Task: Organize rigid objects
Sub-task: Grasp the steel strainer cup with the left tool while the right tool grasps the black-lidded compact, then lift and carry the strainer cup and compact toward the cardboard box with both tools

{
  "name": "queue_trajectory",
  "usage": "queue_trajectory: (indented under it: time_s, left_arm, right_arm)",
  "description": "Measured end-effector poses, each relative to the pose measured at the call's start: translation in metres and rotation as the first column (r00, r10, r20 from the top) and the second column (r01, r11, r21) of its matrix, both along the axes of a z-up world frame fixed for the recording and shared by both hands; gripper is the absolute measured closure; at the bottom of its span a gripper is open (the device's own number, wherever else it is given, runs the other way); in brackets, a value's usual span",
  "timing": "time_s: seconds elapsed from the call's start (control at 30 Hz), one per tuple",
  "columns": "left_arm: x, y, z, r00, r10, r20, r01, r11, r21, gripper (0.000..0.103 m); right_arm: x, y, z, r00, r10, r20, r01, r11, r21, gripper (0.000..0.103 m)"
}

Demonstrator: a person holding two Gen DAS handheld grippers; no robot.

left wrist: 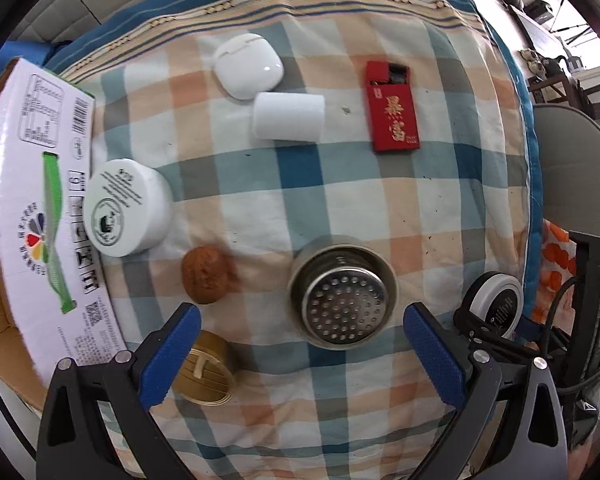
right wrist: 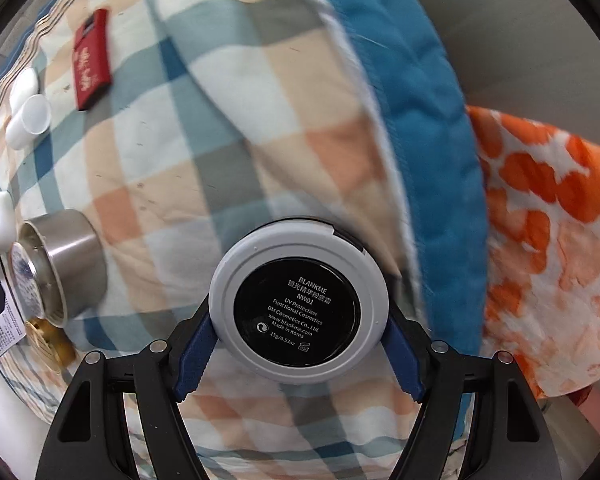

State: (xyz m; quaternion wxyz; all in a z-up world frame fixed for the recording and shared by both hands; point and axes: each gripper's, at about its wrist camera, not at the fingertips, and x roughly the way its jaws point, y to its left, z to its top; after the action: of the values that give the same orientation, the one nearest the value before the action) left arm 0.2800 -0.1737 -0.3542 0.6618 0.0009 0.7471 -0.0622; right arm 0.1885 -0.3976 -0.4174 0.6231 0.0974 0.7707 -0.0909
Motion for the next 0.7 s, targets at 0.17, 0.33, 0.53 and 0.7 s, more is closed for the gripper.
queue_trajectory:
  time_s: [0.17, 0.33, 0.53, 0.7]
  left_arm:
    - [0.007, -0.028, -0.037, 0.996, -0.053, -0.07, 0.053, 0.999, -0.006, 0.0]
    - [0.007, -0.041, -0.067, 0.992, -0.072, -0.102, 0.073, 0.997, 0.007, 0.002]
    - [-0.002, -0.045, -0.076, 0.989, -0.115, -0.098, 0.119, 0.992, 0.04, 0.034]
    - [-0.003, -0.043, -0.092, 0.989, -0.106, -0.107, 0.111, 0.993, 0.041, 0.028]
  right_arm:
    - [-0.01, -0.006, -0.008, 1.0, -0.031, -0.003, 0.031, 0.999, 0.024, 0.025]
    - [-0.012, -0.008, -0.015, 0.999, -0.039, -0.008, 0.039, 0.999, 0.02, 0.025]
    - [0.017, -0.016, -0.011, 1.0, -0.026, -0.018, 0.026, 0.998, 0.057, 0.025]
    - [0.018, -0.019, -0.017, 0.999, -0.022, -0.031, 0.024, 0.998, 0.061, 0.025]
